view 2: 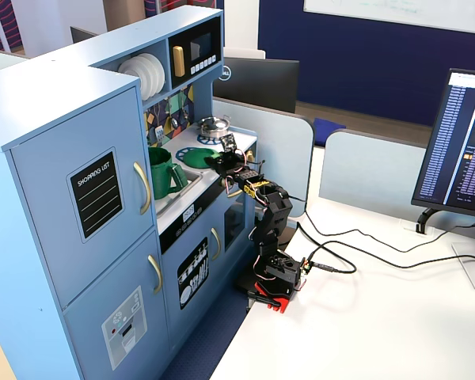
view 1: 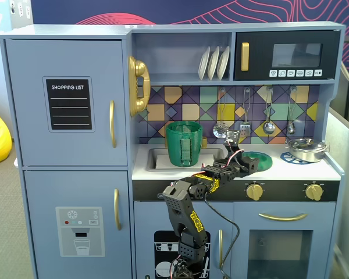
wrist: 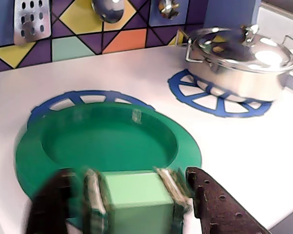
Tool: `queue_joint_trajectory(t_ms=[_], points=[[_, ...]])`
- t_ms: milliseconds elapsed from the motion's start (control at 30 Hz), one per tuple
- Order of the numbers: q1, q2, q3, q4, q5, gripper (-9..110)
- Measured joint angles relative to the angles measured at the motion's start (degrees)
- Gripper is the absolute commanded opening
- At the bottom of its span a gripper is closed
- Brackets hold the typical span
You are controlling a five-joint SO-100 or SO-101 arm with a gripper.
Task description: Take off the lid from the green recipient and place it on the counter
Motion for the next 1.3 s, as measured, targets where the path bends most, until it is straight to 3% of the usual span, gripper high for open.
queue_joint_trajectory(t_ms=[267, 567, 767, 1300], points=[[-0.26, 7.21, -4.57, 10.46, 2.11, 33], [-8.7, 32.96, -8.88, 40.87, 2.9, 21], [-15.38, 50.98, 2.11, 54.93, -0.7, 16], [-29.79, 65.65, 40.61, 63.02, -0.97, 12]])
